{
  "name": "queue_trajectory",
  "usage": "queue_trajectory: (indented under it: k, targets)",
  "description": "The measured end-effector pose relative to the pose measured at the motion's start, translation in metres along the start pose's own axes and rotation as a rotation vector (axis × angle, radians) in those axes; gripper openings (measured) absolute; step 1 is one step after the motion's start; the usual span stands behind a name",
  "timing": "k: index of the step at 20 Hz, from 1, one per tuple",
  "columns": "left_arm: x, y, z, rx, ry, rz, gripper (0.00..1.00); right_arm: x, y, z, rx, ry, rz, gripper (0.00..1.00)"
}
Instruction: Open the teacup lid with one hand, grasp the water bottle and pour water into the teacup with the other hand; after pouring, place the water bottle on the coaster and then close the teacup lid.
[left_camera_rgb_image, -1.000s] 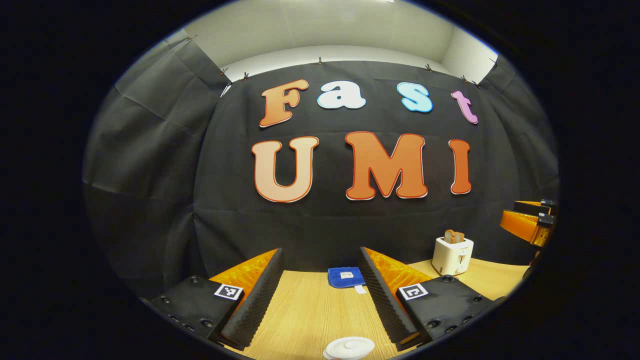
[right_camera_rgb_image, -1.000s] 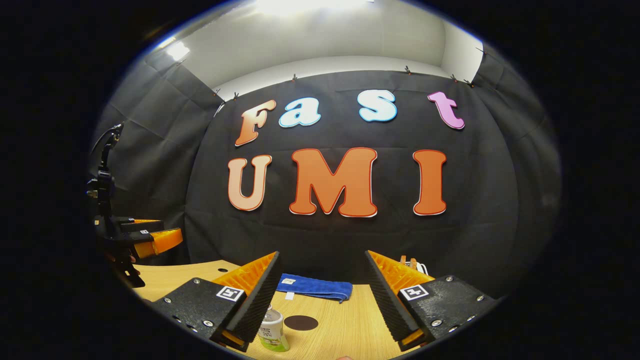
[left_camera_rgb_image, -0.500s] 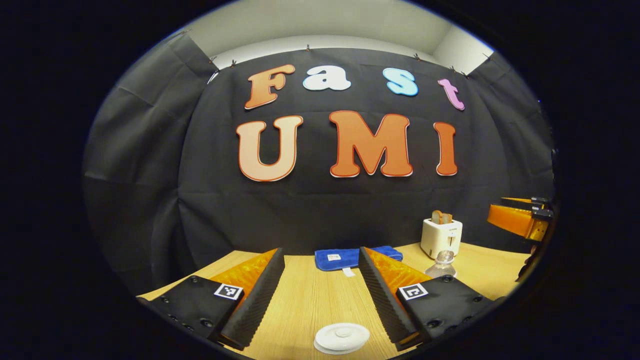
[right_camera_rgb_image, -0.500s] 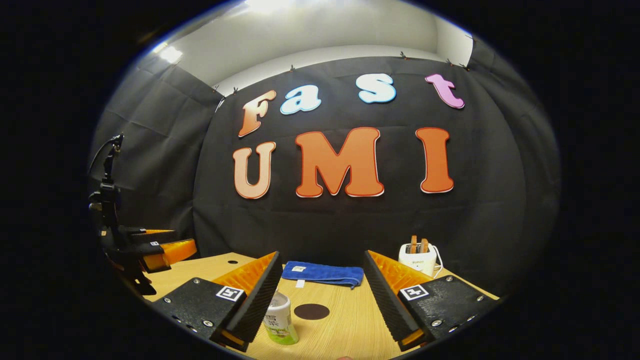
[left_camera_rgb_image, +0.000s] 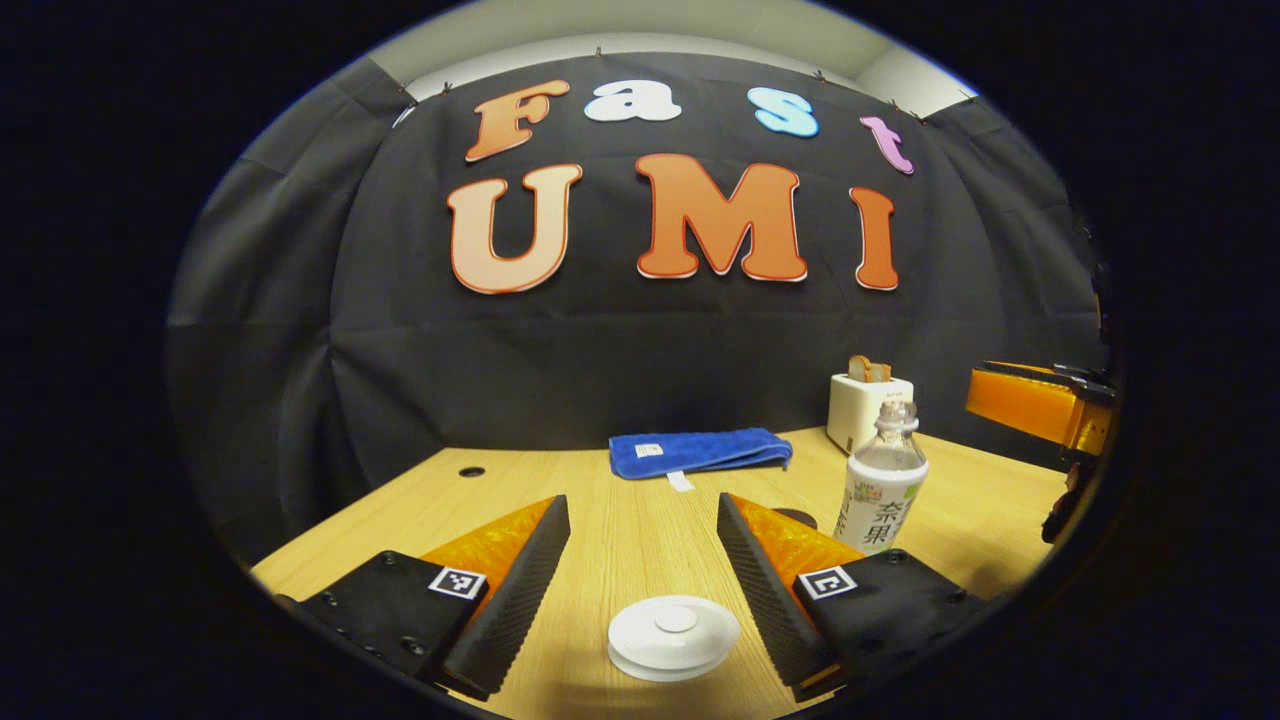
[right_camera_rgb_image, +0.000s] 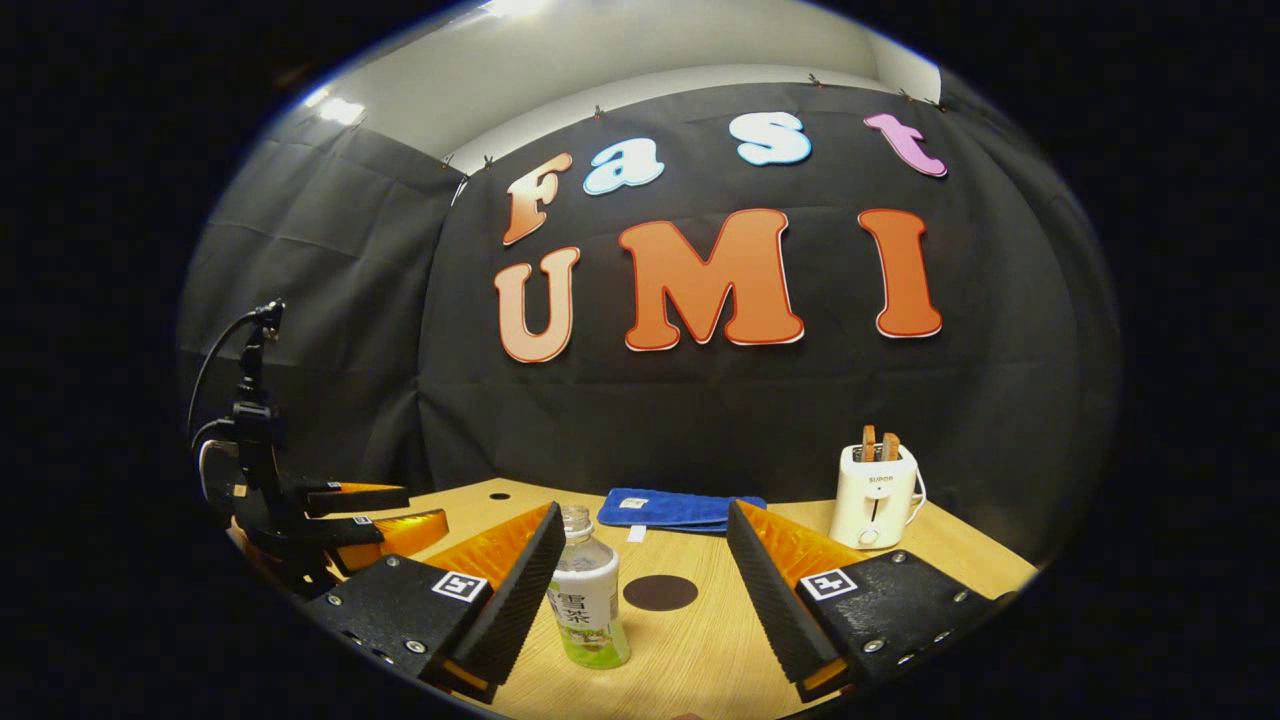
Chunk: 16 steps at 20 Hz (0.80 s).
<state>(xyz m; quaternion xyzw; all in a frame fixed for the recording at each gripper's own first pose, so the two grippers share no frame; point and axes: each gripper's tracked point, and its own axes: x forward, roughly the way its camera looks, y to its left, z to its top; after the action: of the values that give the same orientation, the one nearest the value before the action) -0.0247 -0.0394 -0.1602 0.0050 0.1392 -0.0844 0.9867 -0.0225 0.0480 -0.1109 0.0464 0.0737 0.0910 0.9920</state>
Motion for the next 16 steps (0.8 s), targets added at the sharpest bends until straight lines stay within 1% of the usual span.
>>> queue_trajectory:
  k: [6, 7, 9, 11, 12, 15, 16]
  targets:
    - [0.008, -0.001, -0.041, 0.000, 0.089, -0.020, 0.98, 0.003, 0.016, -0.021, -0.035, 0.042, 0.035, 0.98]
    - [0.007, -0.003, -0.047, 0.001, 0.104, -0.024, 0.96, 0.005, 0.016, -0.024, -0.035, 0.049, 0.032, 0.98]
    - [0.012, -0.005, -0.058, 0.012, 0.129, -0.022, 0.89, 0.008, 0.019, -0.031, -0.027, 0.067, 0.035, 0.98]
    - [0.014, -0.007, -0.064, 0.031, 0.141, -0.025, 0.89, 0.010, 0.022, -0.033, -0.012, 0.074, 0.046, 0.98]
    - [0.015, -0.009, -0.068, 0.037, 0.151, -0.031, 0.82, 0.010, 0.023, -0.035, -0.007, 0.079, 0.047, 0.98]
    - [0.017, -0.014, -0.082, 0.038, 0.185, -0.037, 0.80, 0.012, 0.020, -0.039, -0.008, 0.088, 0.045, 0.98]
    - [0.017, -0.015, -0.083, 0.033, 0.186, -0.040, 0.72, 0.013, 0.020, -0.040, -0.011, 0.089, 0.042, 0.98]
